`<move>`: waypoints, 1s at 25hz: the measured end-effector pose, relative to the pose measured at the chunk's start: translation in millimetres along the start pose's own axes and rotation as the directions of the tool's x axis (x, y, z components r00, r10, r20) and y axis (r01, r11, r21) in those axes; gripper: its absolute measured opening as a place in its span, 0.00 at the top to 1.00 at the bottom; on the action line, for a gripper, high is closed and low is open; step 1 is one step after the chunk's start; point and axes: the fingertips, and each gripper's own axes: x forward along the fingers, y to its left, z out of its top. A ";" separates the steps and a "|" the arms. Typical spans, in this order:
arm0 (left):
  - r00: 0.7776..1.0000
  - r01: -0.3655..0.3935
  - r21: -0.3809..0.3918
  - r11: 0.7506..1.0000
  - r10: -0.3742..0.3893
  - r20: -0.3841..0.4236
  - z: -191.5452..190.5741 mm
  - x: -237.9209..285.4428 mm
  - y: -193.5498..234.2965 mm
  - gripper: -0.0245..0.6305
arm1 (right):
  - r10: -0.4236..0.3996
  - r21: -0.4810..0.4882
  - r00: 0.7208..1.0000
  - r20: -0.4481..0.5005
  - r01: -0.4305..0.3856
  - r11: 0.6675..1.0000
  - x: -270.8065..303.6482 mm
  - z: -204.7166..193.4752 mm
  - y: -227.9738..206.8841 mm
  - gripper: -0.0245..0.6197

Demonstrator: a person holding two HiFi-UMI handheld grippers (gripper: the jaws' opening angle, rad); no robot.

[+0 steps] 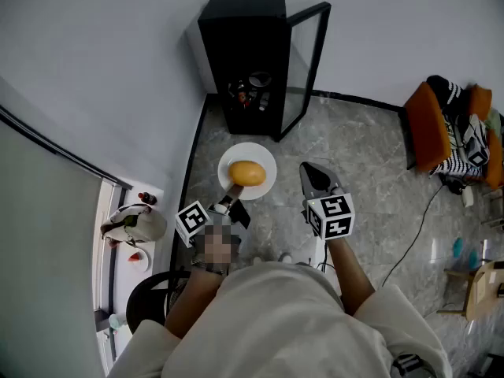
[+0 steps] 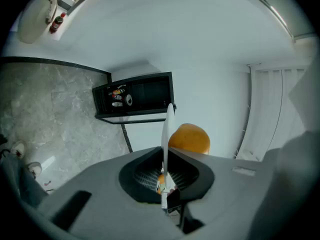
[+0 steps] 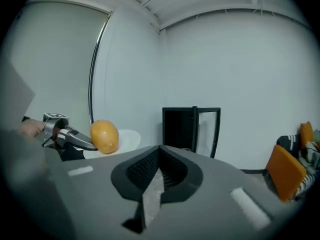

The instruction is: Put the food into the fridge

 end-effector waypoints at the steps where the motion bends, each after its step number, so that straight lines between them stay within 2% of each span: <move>1: 1.000 0.000 -0.001 1.000 0.000 0.000 -0.1 0.2 0.2 0.94 | 0.000 0.000 1.000 -0.001 0.000 1.000 0.8 -0.6 0.1 0.95; 10: 1.000 -0.019 -0.011 1.000 0.019 -0.008 -3.4 -0.1 9.3 0.94 | 0.053 0.033 0.998 0.027 -0.054 0.998 5.8 -0.2 6.2 0.95; 20: 0.999 -0.034 -0.022 0.999 0.033 -0.026 4.1 -12.0 16.9 0.94 | 0.002 0.068 1.000 -0.007 -0.002 0.998 5.9 -11.5 12.8 0.95; 25: 0.995 -0.084 0.008 0.996 0.084 -0.048 17.0 -17.2 33.5 0.94 | -0.027 0.041 1.000 -0.005 0.027 0.999 11.9 -12.5 20.0 0.95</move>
